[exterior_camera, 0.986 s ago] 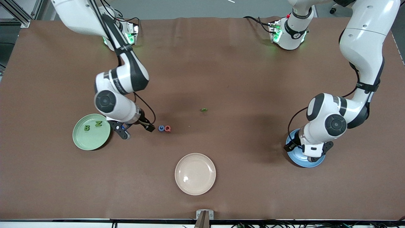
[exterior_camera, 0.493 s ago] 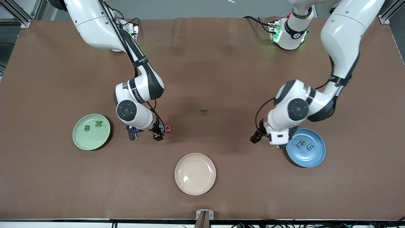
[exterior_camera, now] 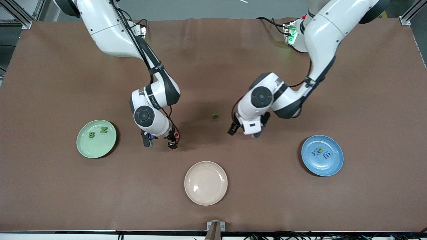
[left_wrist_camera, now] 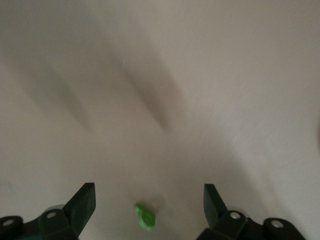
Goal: Sort upper and lower case letters into plates
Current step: 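Reach the left gripper to the d while the right gripper reaches the Q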
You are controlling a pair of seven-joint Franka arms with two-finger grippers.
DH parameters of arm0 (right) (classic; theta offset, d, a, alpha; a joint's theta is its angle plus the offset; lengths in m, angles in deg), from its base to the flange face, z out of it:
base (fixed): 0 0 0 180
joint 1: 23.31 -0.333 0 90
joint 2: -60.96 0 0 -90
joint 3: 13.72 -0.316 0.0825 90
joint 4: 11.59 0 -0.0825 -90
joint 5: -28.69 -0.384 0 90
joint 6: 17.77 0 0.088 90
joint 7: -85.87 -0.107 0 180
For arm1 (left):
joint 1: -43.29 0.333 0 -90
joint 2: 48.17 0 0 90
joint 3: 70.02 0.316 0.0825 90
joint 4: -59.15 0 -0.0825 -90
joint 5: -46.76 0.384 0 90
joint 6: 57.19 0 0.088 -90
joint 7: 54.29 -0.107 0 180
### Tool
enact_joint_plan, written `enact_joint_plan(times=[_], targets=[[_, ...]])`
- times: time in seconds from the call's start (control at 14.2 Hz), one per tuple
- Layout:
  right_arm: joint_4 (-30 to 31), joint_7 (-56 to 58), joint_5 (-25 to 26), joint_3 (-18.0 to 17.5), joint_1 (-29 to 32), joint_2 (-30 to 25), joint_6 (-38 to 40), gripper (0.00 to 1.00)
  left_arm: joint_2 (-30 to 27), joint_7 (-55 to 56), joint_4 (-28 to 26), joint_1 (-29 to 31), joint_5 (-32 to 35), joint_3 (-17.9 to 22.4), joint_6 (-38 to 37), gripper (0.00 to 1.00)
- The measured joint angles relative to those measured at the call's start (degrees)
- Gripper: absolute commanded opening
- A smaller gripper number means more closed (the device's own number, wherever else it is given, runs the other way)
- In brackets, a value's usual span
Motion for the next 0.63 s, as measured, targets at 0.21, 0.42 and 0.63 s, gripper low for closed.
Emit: enact_joint_plan(times=[0.21,0.42,0.63], targets=[[0.0,-1.0,0.0,0.0,-0.3,1.4,-1.6,0.88,1.5,6.7,0.1,-3.4,0.0,0.5,1.2,0.78],[0.0,-1.4,0.0,0.0,-0.7,2.3,-2.0,0.88,2.9,12.2,0.0,-6.5,0.0,2.2,3.5,0.72],[0.0,-1.7,0.0,0.0,-0.8,2.6,-1.9,0.85,4.1,16.5,0.1,-13.1,0.0,7.8,7.4,0.69]])
